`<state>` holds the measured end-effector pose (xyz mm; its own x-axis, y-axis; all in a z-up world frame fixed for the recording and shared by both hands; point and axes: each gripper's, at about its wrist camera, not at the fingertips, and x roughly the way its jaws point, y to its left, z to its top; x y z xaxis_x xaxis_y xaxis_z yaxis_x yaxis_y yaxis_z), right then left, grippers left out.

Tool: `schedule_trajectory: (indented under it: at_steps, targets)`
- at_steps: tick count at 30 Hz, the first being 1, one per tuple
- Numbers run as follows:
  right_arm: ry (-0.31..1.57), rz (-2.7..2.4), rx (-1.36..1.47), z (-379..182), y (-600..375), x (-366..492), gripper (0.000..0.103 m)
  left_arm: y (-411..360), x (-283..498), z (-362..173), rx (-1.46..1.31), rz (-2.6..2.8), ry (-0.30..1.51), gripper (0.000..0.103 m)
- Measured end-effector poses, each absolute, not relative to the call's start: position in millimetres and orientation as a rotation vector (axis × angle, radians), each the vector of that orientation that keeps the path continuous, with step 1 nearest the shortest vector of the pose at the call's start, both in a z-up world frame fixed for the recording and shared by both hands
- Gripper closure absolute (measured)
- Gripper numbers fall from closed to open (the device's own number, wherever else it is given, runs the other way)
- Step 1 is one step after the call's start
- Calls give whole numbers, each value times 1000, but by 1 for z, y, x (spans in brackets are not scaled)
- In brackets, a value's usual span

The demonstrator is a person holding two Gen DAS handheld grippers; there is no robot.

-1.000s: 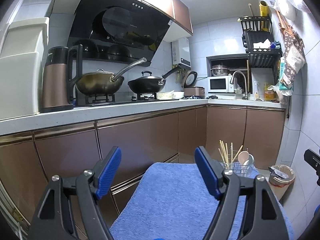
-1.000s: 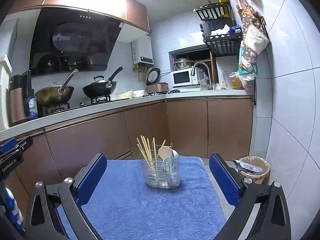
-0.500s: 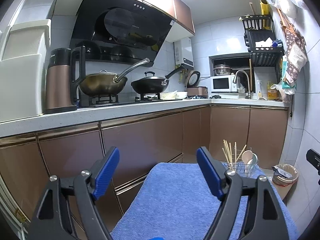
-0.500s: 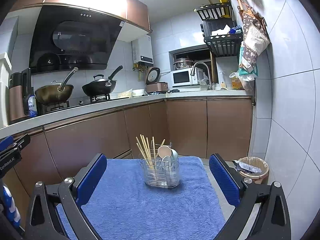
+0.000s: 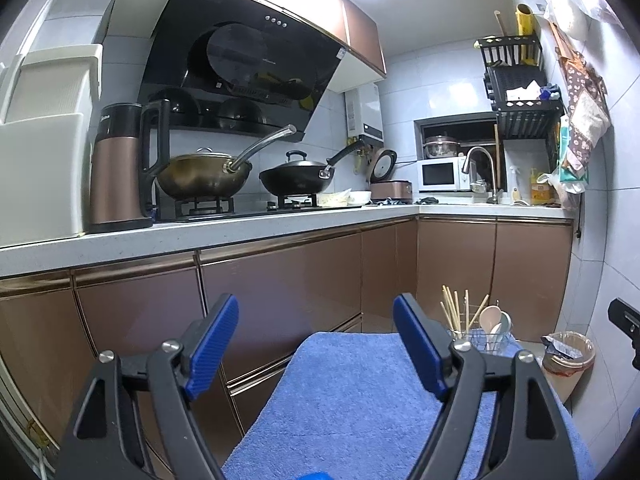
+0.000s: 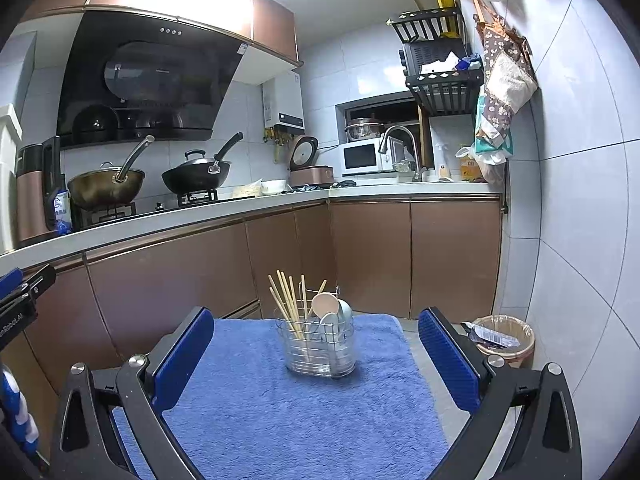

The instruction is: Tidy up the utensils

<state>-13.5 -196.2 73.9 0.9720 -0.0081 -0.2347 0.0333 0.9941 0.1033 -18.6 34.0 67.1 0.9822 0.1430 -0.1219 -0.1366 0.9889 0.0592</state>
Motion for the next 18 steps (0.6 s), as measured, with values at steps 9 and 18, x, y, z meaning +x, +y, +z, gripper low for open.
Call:
schedule_trajectory:
  at_steps: [9, 18]
  targets:
    - [236, -28, 104, 75, -199, -15, 0, 32, -20, 67, 59, 134, 128, 24]
    - [234, -47, 83, 76, -200, -15, 0, 31, -22, 67, 59, 133, 123, 24]
